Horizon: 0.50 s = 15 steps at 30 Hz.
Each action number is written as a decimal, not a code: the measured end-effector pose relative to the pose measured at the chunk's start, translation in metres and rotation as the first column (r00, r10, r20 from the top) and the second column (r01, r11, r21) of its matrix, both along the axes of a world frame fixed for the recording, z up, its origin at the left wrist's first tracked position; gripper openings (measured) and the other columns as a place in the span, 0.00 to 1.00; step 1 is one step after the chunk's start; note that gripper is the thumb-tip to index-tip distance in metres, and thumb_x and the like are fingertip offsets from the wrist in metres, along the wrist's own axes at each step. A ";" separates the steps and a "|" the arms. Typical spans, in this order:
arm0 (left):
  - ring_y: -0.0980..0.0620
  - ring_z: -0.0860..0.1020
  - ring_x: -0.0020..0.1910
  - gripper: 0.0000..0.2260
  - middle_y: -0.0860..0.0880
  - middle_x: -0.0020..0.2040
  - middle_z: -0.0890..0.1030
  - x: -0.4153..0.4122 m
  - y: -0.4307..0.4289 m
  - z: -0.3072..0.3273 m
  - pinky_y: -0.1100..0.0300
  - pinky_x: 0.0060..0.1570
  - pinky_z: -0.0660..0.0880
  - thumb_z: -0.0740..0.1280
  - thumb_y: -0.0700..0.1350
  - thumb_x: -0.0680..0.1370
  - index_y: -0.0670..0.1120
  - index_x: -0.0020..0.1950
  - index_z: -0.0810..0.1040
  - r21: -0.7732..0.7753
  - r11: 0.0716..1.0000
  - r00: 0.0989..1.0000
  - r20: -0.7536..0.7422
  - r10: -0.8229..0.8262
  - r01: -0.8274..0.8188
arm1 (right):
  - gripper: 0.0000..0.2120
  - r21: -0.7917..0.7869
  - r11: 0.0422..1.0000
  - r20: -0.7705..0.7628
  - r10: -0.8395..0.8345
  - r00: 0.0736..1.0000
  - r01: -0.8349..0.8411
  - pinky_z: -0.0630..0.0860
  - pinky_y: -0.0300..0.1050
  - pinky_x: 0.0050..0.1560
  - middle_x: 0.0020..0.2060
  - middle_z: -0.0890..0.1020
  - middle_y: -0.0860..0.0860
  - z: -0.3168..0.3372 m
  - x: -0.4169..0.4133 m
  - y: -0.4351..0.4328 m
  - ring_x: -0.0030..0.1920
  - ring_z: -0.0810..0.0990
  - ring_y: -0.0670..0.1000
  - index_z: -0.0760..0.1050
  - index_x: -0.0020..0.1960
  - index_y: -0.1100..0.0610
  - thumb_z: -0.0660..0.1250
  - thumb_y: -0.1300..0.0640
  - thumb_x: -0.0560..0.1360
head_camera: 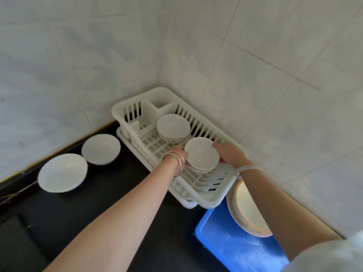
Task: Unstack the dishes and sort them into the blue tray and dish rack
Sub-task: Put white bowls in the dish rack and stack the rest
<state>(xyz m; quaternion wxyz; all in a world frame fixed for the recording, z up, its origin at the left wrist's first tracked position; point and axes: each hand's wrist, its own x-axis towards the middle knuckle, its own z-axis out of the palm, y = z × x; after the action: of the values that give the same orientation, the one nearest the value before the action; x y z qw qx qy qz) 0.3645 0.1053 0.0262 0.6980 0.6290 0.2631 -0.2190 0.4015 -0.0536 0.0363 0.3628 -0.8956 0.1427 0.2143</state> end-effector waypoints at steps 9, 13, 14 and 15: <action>0.36 0.73 0.62 0.17 0.36 0.66 0.71 0.025 -0.018 -0.021 0.45 0.58 0.75 0.58 0.31 0.77 0.36 0.65 0.70 0.044 0.997 0.996 -0.069 -0.053 0.057 | 0.21 -0.107 0.993 -0.043 0.046 0.998 -0.050 0.78 0.51 0.51 0.42 0.80 0.54 -0.011 0.018 -0.009 0.39 0.80 0.54 0.75 0.57 0.59 0.56 0.44 0.78; 0.37 0.73 0.62 0.18 0.37 0.67 0.69 0.026 -0.024 -0.024 0.47 0.59 0.74 0.57 0.32 0.77 0.37 0.67 0.68 0.018 0.996 0.995 -0.061 -0.084 0.085 | 0.20 -0.135 0.990 -0.071 0.040 0.997 -0.050 0.78 0.52 0.53 0.49 0.81 0.57 -0.010 0.021 -0.009 0.46 0.82 0.58 0.74 0.59 0.61 0.55 0.47 0.79; 0.37 0.73 0.62 0.18 0.37 0.67 0.69 0.026 -0.024 -0.025 0.47 0.59 0.74 0.57 0.32 0.77 0.37 0.67 0.68 0.012 0.996 0.995 -0.055 -0.089 0.089 | 0.19 -0.155 0.986 -0.070 0.048 0.996 -0.059 0.78 0.53 0.55 0.51 0.82 0.58 -0.009 0.022 -0.008 0.49 0.82 0.59 0.74 0.59 0.62 0.56 0.48 0.79; 0.37 0.74 0.61 0.18 0.37 0.67 0.69 0.026 -0.024 -0.026 0.47 0.59 0.74 0.57 0.32 0.77 0.37 0.67 0.68 0.007 0.996 0.994 -0.051 -0.092 0.092 | 0.19 -0.182 0.980 -0.069 0.063 0.996 -0.075 0.77 0.52 0.55 0.52 0.82 0.59 -0.009 0.022 -0.008 0.50 0.81 0.60 0.75 0.58 0.62 0.56 0.49 0.79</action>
<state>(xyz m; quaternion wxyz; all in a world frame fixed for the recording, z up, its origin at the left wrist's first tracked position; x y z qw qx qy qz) 0.3900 0.0812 0.0002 0.6774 0.6379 0.2523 -0.2656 0.4238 -0.0618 0.0270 0.2658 -0.9226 0.1421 0.2405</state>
